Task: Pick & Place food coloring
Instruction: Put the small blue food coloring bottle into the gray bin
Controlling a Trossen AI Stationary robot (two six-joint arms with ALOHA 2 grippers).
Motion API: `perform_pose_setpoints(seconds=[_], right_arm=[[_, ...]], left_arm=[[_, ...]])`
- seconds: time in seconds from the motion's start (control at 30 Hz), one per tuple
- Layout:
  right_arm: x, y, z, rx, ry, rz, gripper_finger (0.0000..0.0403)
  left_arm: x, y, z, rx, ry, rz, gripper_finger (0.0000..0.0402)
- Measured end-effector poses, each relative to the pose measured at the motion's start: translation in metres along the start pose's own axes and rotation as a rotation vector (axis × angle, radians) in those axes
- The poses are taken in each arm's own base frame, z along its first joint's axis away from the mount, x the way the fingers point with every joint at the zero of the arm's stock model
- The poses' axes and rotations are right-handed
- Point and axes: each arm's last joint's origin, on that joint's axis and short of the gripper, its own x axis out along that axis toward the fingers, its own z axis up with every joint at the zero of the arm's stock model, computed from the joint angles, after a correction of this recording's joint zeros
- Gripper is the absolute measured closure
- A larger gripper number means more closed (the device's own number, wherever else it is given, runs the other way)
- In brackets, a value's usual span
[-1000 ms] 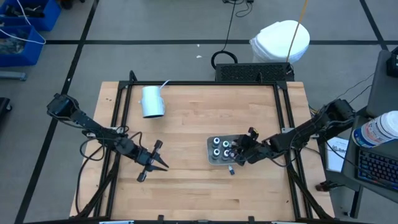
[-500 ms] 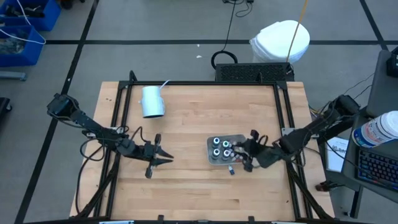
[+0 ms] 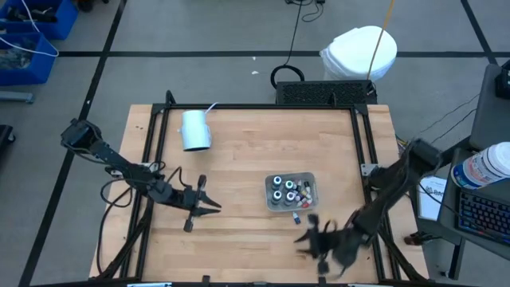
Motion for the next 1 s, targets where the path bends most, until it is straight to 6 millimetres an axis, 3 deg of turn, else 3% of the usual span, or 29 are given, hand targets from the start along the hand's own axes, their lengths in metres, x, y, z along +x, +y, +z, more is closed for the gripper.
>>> perform_pose_setpoints(seconds=[0.13, 0.3, 0.5, 0.73, 1.0], right_arm=[[0.028, 0.028, 0.003, 0.014, 0.176, -0.117, 0.0289], [0.041, 0.037, -0.003, 0.143, 0.284, -0.428, 0.0298], [0.05, 0.033, -0.009, 0.316, 0.217, -0.56, 0.0324], [0.06, 0.023, -0.022, 0.406, 0.201, -0.674, 0.0321], [0.069, 0.002, -0.02, 0.482, 0.249, -0.763, 0.0312]], left_arm=[[-0.001, -0.004, 0.0, 0.042, 0.0, -0.019, 0.0339], [-0.001, -0.005, 0.0, 0.142, 0.001, -0.022, 0.0339], [-0.001, -0.005, 0.0, 0.173, -0.001, -0.023, 0.0339], [-0.001, -0.005, 0.002, 0.192, -0.026, -0.021, 0.0339], [-0.001, -0.005, 0.003, 0.145, -0.031, -0.022, 0.0339]])
